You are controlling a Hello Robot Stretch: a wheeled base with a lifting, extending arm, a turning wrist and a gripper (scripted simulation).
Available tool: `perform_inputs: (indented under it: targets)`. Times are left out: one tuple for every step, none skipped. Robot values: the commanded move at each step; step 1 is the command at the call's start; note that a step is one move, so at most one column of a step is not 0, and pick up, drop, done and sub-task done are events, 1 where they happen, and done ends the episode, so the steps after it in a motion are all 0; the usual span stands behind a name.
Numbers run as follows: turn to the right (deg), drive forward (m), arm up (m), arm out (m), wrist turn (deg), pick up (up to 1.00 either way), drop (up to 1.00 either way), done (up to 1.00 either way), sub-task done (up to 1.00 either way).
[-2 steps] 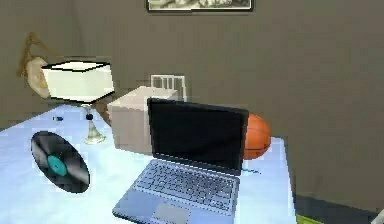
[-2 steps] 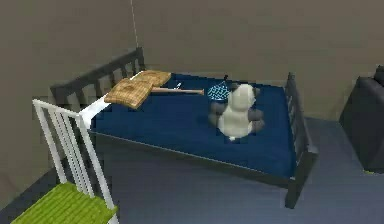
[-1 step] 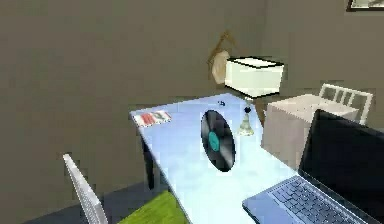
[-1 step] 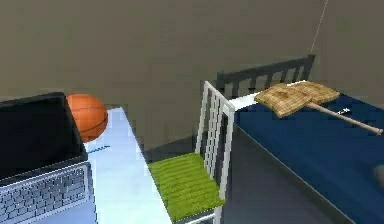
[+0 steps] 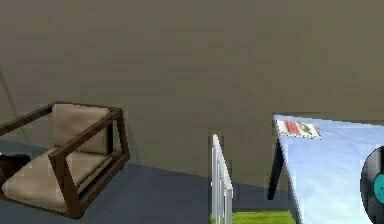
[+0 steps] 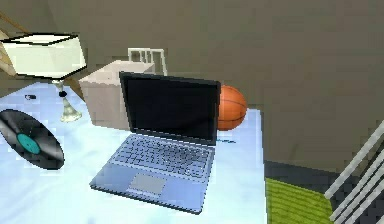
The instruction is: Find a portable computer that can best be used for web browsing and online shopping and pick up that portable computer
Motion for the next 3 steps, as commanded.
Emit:
perform_inputs:
  targets:
    - [0.0, 0.00, 0.50, 0.00, 0.0, 0.00, 0.00, 0.00, 0.00]
    - [0.0, 0.00, 0.36, 0.00, 0.0, 0.00, 0.00, 0.00, 0.00]
    - [0.0, 0.00, 0.00, 0.12, 0.0, 0.00, 0.00, 0.00, 0.00]
